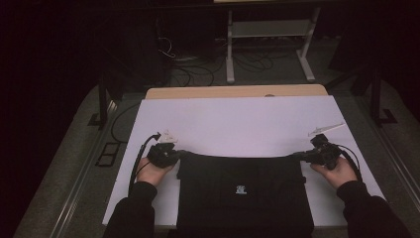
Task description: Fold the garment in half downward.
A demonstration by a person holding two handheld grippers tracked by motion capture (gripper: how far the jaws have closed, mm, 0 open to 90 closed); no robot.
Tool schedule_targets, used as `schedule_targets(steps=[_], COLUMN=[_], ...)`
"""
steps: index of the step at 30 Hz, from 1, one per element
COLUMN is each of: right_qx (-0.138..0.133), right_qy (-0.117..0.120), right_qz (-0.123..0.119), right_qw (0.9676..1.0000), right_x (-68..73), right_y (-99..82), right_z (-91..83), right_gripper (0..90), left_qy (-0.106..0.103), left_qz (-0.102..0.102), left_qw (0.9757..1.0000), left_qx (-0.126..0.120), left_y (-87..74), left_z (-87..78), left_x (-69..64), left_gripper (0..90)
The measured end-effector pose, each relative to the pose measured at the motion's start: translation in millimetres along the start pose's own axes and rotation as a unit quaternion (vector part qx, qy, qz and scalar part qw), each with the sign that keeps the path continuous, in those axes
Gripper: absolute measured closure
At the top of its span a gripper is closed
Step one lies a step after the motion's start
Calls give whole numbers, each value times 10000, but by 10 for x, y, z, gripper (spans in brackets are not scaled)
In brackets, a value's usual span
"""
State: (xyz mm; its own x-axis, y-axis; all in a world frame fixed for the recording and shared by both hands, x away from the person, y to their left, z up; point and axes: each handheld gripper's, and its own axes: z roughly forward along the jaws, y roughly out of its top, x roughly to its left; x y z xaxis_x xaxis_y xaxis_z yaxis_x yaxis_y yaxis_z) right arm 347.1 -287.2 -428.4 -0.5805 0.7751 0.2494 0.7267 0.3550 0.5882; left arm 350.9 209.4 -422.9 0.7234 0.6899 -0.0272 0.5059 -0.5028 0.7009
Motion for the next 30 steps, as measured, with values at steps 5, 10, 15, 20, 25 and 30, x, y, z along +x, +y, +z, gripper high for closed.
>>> schedule_targets(steps=[5,10,15,20,25,30], right_qx=[-122,-212,-288,-344,-303,-362], right_qy=[-140,-222,-249,-225,-254,-262], right_qz=[1,-13,-65,-77,-55,-81], right_qw=[9998,9995,9993,9991,9992,9990], right_x=[10,6,-9,-11,-40,-49], right_y=[50,115,204,276,338,413], right_z=[-35,-55,-68,-92,-89,-105], right_gripper=[856,855,855,853,853,853], left_qy=[191,365,414,356,339,321], left_qz=[89,37,-31,-138,-195,-176], left_qw=[9998,9992,9989,9988,9987,9989], left_qx=[-58,-172,-211,-293,-315,-293], left_y=[37,69,127,148,182,248], left_z=[-36,-98,-116,-110,-123,-132], left_x=[-1,40,77,112,170,195], left_gripper=[884,884,884,884,884,884])
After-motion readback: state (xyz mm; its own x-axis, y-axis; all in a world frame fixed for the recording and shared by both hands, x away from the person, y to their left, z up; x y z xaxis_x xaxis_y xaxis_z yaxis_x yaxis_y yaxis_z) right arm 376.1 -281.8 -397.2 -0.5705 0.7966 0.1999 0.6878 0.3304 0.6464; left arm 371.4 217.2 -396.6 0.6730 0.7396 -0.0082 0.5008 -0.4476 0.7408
